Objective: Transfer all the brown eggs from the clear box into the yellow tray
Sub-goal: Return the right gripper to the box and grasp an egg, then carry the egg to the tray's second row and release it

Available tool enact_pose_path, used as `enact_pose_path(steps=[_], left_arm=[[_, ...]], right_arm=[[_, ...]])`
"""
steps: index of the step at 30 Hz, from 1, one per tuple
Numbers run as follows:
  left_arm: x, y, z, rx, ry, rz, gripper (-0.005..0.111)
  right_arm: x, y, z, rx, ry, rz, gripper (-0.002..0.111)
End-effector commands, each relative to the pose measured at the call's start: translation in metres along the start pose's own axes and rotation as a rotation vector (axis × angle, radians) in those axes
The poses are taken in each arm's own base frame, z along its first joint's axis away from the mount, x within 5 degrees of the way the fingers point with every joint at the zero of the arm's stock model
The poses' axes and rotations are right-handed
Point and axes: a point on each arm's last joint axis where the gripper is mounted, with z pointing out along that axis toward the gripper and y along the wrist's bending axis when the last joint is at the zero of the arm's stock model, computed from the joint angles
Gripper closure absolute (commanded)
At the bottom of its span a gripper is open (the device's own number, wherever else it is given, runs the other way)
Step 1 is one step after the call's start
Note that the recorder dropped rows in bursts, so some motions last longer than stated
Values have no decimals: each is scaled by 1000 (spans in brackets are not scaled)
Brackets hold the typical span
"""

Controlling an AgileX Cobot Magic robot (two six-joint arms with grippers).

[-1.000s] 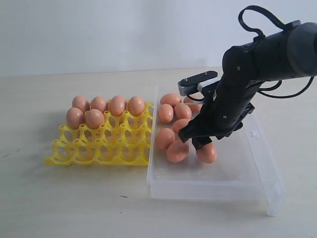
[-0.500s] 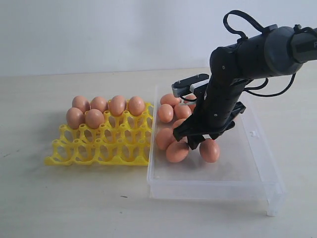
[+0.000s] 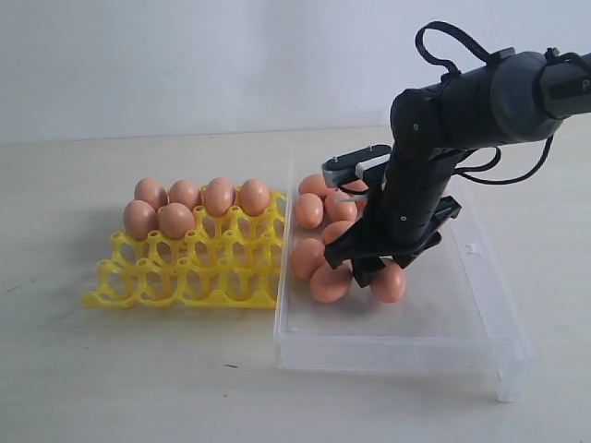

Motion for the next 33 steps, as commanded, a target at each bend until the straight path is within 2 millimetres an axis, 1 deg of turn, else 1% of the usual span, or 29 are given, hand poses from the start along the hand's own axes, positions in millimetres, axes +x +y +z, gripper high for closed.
enact_pose_path(steps=[1,2,3,4,5,11,14,17,18,19,21,24,27,31,33], left_arm=[[-2,0,0,6,-13,-6,107],[-2,0,0,6,-13,-6,107],[-2,0,0,6,-13,-6,107],[-2,0,0,6,-13,-6,107],[-2,0,0,6,-13,-6,107],[-2,0,0,6,-13,-6,107],[-2,0,0,6,-13,-6,107],[-2,0,0,6,-13,-6,107],[-2,0,0,6,-13,-6,107],[-2,0,0,6,-13,-6,107],[-2,0,0,6,-13,-6,107],[-2,0,0,6,-13,-6,107],[-2,0,0,6,-13,-6,107],[-2,0,0,6,-13,-6,107],[-2,0,0,6,-13,-6,107]], right_arm=[[-5,-1,-2,-6,-45,21,59],[-6,-1,-2,-6,-53,16,67],[-6,-1,-2,-6,-58,14,77],[-7,-1,-2,-5,-67,9,98],[-7,-1,-2,-5,-72,3,109],[-7,-1,-3,-6,-74,-3,108],[-12,5,-31,-8,-169,-20,108],[-17,23,-69,-28,-365,-54,108],[-18,30,-79,-37,-429,-65,108],[-17,40,-87,-52,-511,-83,108],[-16,54,-93,-68,-618,-119,108],[-16,76,-94,-101,-752,-163,108],[-20,92,-86,-125,-838,-190,108],[-31,100,-72,-139,-955,-192,108],[-36,104,-61,-152,-968,-177,108]])
